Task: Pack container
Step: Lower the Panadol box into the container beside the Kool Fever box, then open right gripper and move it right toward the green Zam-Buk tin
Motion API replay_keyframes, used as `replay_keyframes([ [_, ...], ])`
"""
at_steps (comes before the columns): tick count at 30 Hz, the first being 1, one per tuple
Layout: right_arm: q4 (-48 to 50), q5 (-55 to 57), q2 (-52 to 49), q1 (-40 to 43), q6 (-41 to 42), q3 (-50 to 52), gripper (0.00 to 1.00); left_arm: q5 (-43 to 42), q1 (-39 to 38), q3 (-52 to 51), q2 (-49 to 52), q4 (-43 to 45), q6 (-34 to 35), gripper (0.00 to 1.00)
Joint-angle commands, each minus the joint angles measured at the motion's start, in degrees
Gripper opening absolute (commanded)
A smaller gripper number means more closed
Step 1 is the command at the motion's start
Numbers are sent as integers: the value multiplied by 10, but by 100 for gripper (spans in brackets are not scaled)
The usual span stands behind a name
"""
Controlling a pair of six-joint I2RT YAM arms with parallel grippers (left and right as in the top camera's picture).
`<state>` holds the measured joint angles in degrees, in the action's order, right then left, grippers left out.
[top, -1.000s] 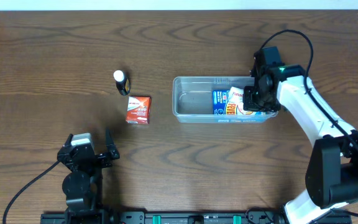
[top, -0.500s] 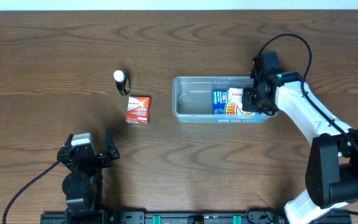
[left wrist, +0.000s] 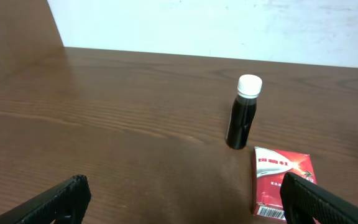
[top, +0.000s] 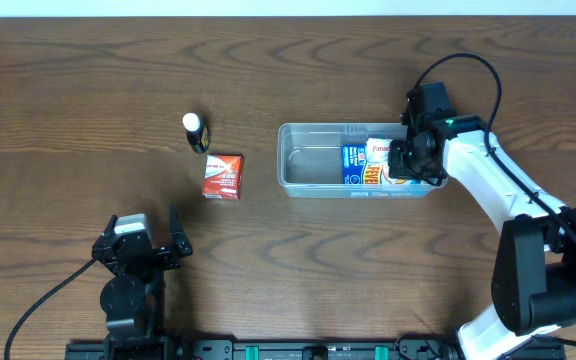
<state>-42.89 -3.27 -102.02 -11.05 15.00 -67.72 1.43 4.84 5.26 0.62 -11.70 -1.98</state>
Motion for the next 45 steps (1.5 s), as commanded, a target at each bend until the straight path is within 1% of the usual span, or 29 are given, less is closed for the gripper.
replay_keyframes([
  [1,-2,-37,16,-4,-14,-1,1,-6,3,-16,-4,-4,-8,98],
  [10,21,-19,62,5,-33,-9,1,-6,3,-16,-4,-4,-8,98],
  [17,40,56,57,6,-35,-9,1,-6,3,-16,-4,-3,-8,98],
  [20,52,76,52,6,-38,-9,1,-6,3,-16,-4,-4,-8,98],
  [30,83,75,17,6,-57,-8,1,-6,3,-16,-4,-4,-8,98],
  [45,93,75,-30,6,-59,-8,1,-6,3,-16,-4,-4,-8,98],
])
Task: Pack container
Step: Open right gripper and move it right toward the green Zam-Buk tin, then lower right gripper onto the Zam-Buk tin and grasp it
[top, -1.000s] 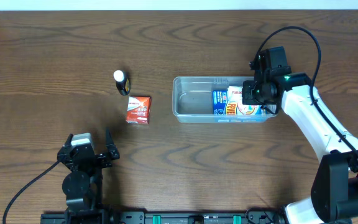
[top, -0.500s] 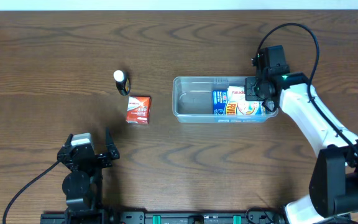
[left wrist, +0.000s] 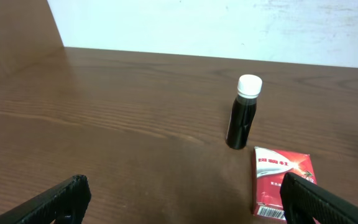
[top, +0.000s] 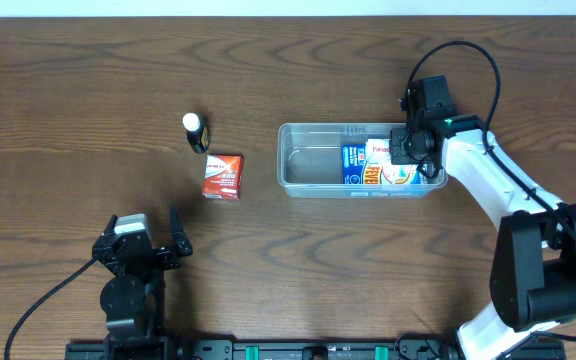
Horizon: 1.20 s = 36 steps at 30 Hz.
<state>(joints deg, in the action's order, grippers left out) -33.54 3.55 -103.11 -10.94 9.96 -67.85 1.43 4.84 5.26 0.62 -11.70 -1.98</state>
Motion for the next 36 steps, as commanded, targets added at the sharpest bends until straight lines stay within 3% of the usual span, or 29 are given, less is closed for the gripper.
replay_keyframes([
  [1,0,7,-19,5,-9,-7,1,-6,3,-16,-4,-4,-8,98],
  [10,-6,1,2,5,-22,-22,1,-6,3,-16,-4,-4,-8,98],
  [15,-74,-30,62,5,-24,-89,1,-6,3,-16,-4,-4,-8,98],
  [20,-137,9,136,19,-23,-144,1,-6,3,-16,-4,-4,-8,98],
  [26,-194,40,202,87,-23,-149,1,-6,3,-16,-4,-4,-8,98],
  [32,-229,35,192,186,-23,-131,2,-6,3,-16,-4,-4,-8,98],
  [33,-221,33,186,201,-23,-123,16,-6,3,-16,-4,-4,-8,98],
  [34,-214,33,181,209,-23,-117,42,-6,3,-16,-4,-4,-8,98],
  [35,-207,33,174,216,-23,-112,51,-6,3,-16,-4,-4,-8,98],
  [36,-200,33,165,224,-23,-107,51,-6,3,-16,-4,-4,-8,98],
])
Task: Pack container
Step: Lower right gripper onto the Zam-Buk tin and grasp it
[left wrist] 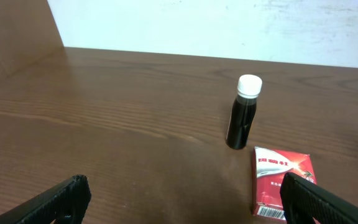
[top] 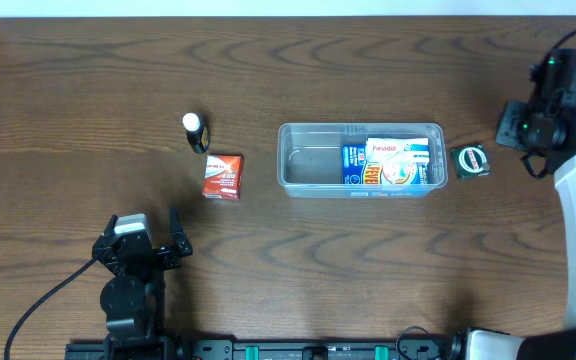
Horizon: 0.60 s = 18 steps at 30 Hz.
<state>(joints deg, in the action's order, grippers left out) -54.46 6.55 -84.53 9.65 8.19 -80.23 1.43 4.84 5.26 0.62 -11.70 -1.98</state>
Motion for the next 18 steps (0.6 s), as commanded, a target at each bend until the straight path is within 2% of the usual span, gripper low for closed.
replay_keyframes([
  [1,12,3,-27,21,-5,19,52,-6,3,-16,-4,-4,-8,98],
  [6,28,3,-82,27,-41,25,65,-6,3,-16,-4,-3,-8,98],
  [8,31,3,-106,27,-82,24,79,-6,3,-16,-4,-4,-8,98],
  [10,28,3,-136,27,-120,25,86,-6,3,-16,-4,-4,-8,98],
  [13,31,-8,-174,27,-143,25,92,-6,3,-16,-4,-4,-8,98],
  [18,35,-57,-244,28,-189,25,96,-6,3,-16,-4,-3,-8,98],
])
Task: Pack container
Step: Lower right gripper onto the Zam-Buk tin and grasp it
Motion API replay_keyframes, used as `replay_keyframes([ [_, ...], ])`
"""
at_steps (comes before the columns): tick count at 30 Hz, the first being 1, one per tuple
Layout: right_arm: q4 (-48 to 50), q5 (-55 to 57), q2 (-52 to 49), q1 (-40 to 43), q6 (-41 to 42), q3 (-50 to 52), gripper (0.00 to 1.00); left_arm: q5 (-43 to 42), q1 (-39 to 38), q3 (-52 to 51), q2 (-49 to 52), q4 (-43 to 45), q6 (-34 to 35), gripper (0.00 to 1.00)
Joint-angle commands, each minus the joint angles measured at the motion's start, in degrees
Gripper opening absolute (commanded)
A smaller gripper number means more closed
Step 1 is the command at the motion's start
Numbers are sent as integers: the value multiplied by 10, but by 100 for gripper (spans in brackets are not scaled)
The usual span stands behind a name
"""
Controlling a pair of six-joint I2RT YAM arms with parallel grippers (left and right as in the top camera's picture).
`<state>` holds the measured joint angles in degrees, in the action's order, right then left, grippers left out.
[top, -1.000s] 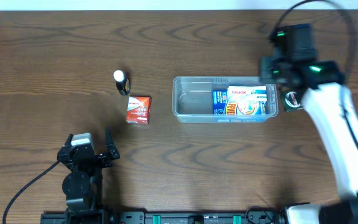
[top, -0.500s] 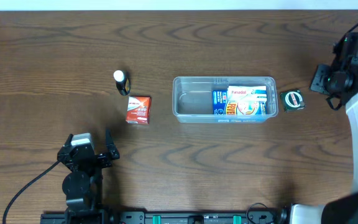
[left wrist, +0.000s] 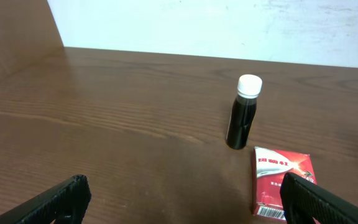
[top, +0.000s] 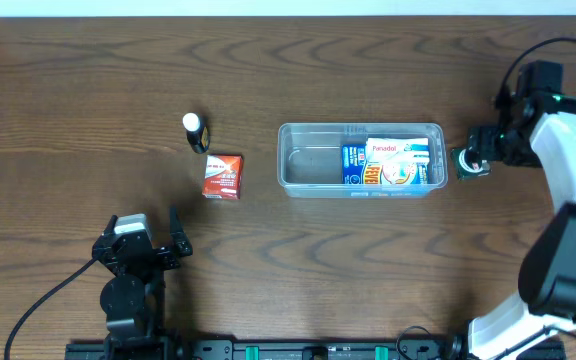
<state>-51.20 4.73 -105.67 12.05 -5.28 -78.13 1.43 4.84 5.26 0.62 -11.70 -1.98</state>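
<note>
The clear plastic container (top: pixel 313 166) sits mid-table and holds a blue box (top: pixel 351 165) and a white Panadol box (top: pixel 400 160). Just right of it lies a small round green item (top: pixel 465 161). My right gripper (top: pixel 476 155) is down at that item, fingers apart on either side of it. A dark bottle with a white cap (top: pixel 196 131) (left wrist: pixel 243 112) and a red box (top: pixel 223 176) (left wrist: pixel 283 180) stand left of the container. My left gripper (top: pixel 140 250) (left wrist: pixel 185 208) rests near the front edge, wide open and holding nothing.
The table is brown wood with a white wall behind it. The right arm's cable loops over the far right side. A black rail runs along the front edge below the left arm.
My right gripper was up at the far right edge, away from the green item. It now sits at that item beside the container. The left arm, the bottle and the red box have not moved.
My right gripper was first low in the container's right end, over the Panadol box. Then it stood a little further back with the box lying inside. Later it was off at the right edge, the green item in plain sight. Now it is at that item.
</note>
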Motion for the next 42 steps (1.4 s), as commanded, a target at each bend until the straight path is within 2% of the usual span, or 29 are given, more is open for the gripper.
replay_keyframes([
  [1,4,-51,-42,4,-71,4,94,-6,3,-16,-4,-4,-8,98],
  [5,17,-105,-72,4,-150,3,83,-6,3,-16,-4,-4,-8,98],
  [9,41,-104,-79,4,-156,5,79,-6,3,-16,-4,-4,-8,98],
  [15,63,-71,-79,7,-156,10,86,-6,3,-16,-4,-3,-8,98],
  [22,80,-71,-79,7,-155,32,87,-6,3,-16,-4,-4,-8,98],
  [26,129,-71,-79,7,-155,70,92,-6,3,-16,-4,-4,-8,98],
  [30,159,-71,-79,7,-132,90,90,-6,3,-16,-4,-3,-8,98],
  [35,161,-71,-79,7,-125,88,78,-6,3,-16,-4,-4,-8,98],
  [38,165,-71,-79,7,-115,87,66,-6,3,-16,-4,-4,-8,98],
  [42,166,-66,-79,7,-110,87,58,-6,3,-16,-4,-3,-8,98],
])
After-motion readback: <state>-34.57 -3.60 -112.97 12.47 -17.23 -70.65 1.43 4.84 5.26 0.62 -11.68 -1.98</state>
